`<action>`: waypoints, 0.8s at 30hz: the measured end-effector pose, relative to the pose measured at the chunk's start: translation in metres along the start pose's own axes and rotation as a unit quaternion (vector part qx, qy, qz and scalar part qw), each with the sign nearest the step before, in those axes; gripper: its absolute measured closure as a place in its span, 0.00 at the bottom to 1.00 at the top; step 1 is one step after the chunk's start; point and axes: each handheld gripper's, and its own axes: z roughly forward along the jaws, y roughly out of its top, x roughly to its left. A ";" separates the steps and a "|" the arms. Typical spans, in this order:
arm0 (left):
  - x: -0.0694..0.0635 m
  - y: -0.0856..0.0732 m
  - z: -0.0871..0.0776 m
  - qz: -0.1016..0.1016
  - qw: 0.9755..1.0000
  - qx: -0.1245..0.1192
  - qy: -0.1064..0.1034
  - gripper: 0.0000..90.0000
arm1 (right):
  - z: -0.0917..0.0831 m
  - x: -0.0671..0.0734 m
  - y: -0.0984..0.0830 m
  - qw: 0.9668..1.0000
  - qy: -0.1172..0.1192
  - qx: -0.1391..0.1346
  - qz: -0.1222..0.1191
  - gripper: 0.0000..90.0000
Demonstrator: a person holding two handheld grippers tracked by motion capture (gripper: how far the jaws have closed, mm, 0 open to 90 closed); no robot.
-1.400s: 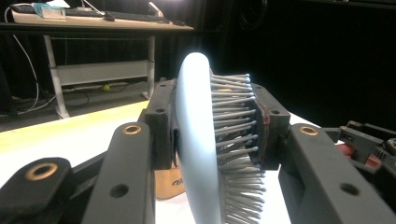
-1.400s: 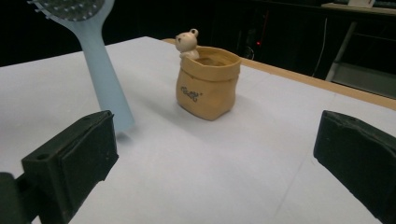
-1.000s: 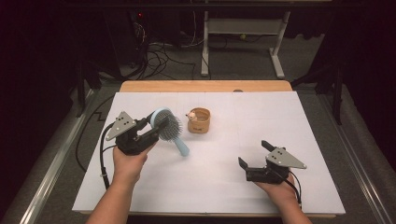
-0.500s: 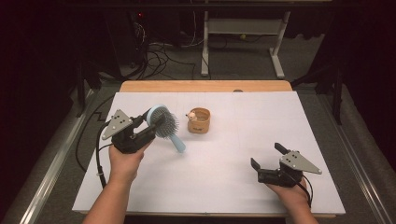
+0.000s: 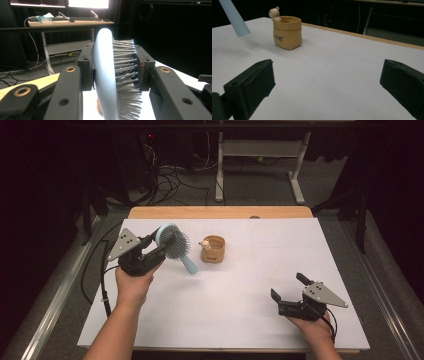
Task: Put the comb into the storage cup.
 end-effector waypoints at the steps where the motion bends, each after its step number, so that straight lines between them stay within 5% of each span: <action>1: -0.001 0.001 0.002 0.000 1.000 0.000 -0.001 0.66 | 0.000 0.000 0.000 1.000 0.000 -0.001 0.000 0.00; 24: -0.013 0.015 0.025 -0.002 1.000 -0.010 -0.010 0.66 | 0.000 0.001 0.000 1.000 0.002 -0.008 0.000 0.00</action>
